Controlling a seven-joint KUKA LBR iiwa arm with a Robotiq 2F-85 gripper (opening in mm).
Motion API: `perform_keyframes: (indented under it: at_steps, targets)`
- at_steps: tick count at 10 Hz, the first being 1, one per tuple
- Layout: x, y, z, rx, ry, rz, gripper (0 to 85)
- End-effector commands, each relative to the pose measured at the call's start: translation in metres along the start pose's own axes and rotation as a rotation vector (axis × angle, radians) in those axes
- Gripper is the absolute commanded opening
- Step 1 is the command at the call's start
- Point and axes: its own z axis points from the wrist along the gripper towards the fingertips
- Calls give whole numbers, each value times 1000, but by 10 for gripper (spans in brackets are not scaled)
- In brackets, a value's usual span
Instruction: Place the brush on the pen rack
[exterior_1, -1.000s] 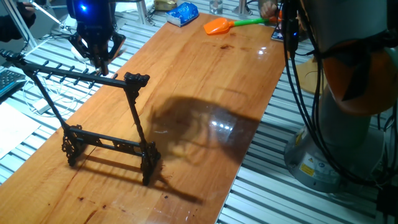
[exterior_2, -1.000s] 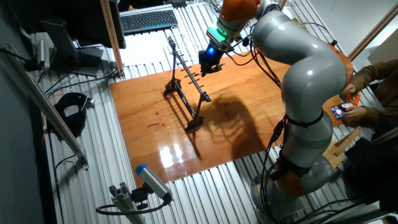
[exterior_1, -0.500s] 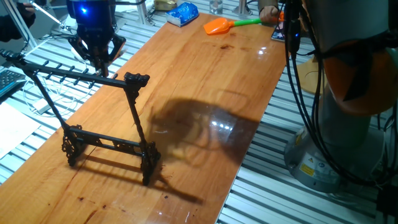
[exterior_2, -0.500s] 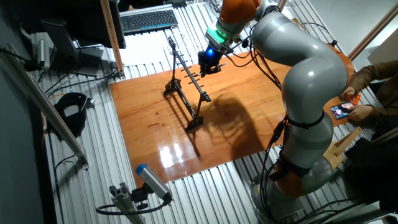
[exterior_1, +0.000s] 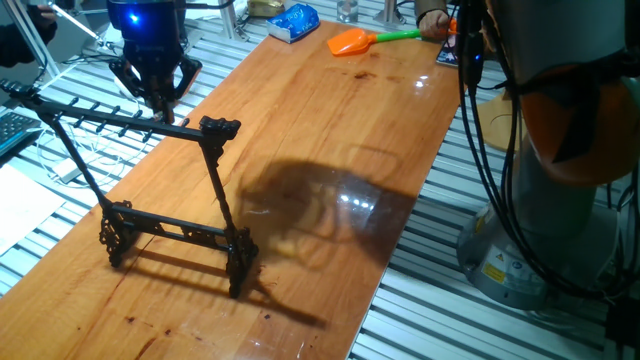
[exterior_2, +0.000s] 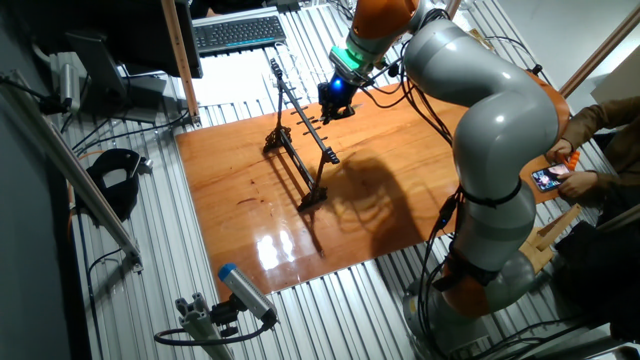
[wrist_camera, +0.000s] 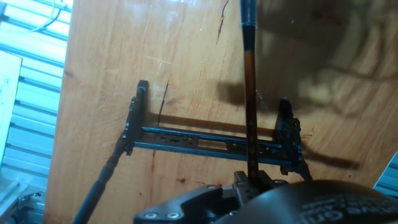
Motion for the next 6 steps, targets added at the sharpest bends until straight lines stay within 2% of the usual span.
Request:
perform_keyframes:
  at_steps: [1, 6]
  targets:
    - [0, 0, 0, -2, -1, 2, 170]
    - [1, 0, 1, -7, -2, 2, 170]
